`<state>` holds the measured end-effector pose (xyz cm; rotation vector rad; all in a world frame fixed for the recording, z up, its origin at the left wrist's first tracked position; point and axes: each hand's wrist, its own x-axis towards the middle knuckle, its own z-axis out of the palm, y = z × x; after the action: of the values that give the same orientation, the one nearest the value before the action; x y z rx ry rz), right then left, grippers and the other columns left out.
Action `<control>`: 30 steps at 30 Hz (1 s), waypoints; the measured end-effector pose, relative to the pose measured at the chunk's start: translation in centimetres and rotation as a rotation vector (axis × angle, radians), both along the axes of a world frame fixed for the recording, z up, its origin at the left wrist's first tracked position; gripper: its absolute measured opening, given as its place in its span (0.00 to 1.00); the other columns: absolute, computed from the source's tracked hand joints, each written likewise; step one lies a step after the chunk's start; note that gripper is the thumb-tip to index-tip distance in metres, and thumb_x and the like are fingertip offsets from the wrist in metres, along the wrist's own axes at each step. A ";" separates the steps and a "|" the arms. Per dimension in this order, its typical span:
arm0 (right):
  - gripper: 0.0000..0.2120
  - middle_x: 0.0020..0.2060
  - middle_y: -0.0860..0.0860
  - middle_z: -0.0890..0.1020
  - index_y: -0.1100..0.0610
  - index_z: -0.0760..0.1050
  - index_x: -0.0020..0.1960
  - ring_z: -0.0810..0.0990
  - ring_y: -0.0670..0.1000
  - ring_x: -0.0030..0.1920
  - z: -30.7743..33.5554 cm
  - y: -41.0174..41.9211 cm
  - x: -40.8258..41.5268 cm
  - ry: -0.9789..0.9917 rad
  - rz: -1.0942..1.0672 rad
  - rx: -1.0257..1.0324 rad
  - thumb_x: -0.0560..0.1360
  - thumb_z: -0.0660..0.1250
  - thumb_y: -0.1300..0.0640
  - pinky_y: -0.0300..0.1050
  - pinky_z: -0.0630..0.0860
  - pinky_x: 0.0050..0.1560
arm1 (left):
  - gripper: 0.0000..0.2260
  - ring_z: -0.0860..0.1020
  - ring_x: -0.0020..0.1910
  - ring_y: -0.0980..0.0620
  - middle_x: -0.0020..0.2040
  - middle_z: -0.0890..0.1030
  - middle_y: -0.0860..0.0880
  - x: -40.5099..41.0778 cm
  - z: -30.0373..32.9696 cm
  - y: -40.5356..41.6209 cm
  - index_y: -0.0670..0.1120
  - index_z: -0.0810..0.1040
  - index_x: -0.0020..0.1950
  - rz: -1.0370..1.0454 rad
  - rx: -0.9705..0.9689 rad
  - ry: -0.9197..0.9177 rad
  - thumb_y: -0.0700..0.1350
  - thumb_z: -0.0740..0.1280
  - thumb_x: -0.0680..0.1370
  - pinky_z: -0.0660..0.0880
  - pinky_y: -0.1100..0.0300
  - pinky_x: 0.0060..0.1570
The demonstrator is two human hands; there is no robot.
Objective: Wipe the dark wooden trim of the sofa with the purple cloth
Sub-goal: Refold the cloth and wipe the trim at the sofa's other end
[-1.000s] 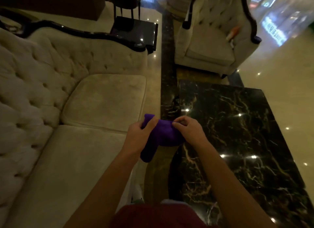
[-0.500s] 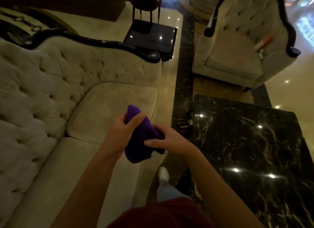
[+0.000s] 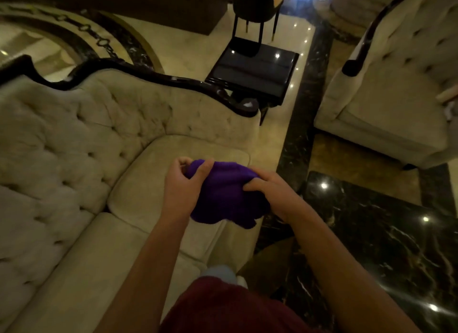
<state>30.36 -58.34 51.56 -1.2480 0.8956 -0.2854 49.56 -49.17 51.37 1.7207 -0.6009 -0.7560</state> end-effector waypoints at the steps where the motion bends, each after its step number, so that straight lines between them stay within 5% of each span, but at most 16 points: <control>1: 0.13 0.52 0.49 0.87 0.41 0.85 0.50 0.84 0.56 0.57 0.1 -1.2 0.2 -0.030 -0.024 0.046 0.68 0.70 0.52 0.55 0.80 0.58 | 0.23 0.81 0.42 0.63 0.47 0.83 0.53 0.3 -0.3 -1.3 0.55 0.76 0.49 0.011 -0.010 -0.007 0.67 0.75 0.65 0.76 0.65 0.44; 6: 0.21 0.55 0.53 0.87 0.46 0.86 0.54 0.85 0.55 0.56 -0.8 -7.0 2.0 -0.134 -0.194 0.195 0.62 0.71 0.54 0.49 0.80 0.52 | 0.31 0.82 0.55 0.56 0.57 0.83 0.52 1.2 -2.4 -7.2 0.53 0.78 0.61 -0.076 0.007 0.160 0.69 0.73 0.64 0.75 0.64 0.49; 11: 0.14 0.49 0.49 0.89 0.42 0.87 0.49 0.87 0.54 0.52 -1.6 -13.7 4.6 -0.045 -0.340 0.202 0.64 0.73 0.51 0.49 0.81 0.48 | 0.27 0.82 0.48 0.60 0.48 0.83 0.56 2.5 -2.9 -13.9 0.56 0.80 0.54 -0.117 0.106 0.011 0.74 0.67 0.67 0.74 0.66 0.43; 16: 0.12 0.48 0.49 0.89 0.44 0.87 0.50 0.89 0.55 0.51 -1.8 -19.6 7.9 -0.016 -0.309 0.252 0.66 0.76 0.49 0.51 0.85 0.48 | 0.32 0.85 0.55 0.55 0.55 0.87 0.55 4.3 -2.3 -20.2 0.54 0.81 0.63 -0.432 0.135 0.377 0.74 0.65 0.69 0.82 0.58 0.52; 21: 0.08 0.52 0.49 0.88 0.43 0.86 0.52 0.88 0.53 0.52 -1.9 -24.4 10.2 -0.002 -0.244 0.222 0.73 0.74 0.48 0.49 0.85 0.50 | 0.28 0.85 0.58 0.50 0.60 0.86 0.49 7.0 -3.2 -24.2 0.52 0.78 0.69 -0.433 0.086 0.482 0.66 0.71 0.74 0.83 0.55 0.53; 26: 0.23 0.57 0.35 0.82 0.39 0.76 0.66 0.83 0.44 0.60 -2.2 -29.2 12.3 -0.010 -0.220 -0.071 0.73 0.75 0.47 0.53 0.83 0.61 | 0.14 0.86 0.54 0.51 0.55 0.87 0.53 8.3 -4.2 -27.8 0.62 0.82 0.58 -0.317 0.104 0.471 0.60 0.75 0.73 0.84 0.53 0.51; 30: 0.36 0.67 0.45 0.79 0.48 0.70 0.75 0.81 0.47 0.65 -4.8 -33.2 13.1 -0.021 -0.304 -0.045 0.70 0.79 0.46 0.54 0.80 0.65 | 0.15 0.86 0.55 0.48 0.55 0.87 0.51 9.2 -4.9 -30.8 0.58 0.84 0.57 -0.180 0.071 0.547 0.56 0.77 0.71 0.83 0.51 0.52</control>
<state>43.45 -91.54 46.80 -1.1465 1.0665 -0.5617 58.76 -79.98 46.43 1.4423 -0.3515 -1.3302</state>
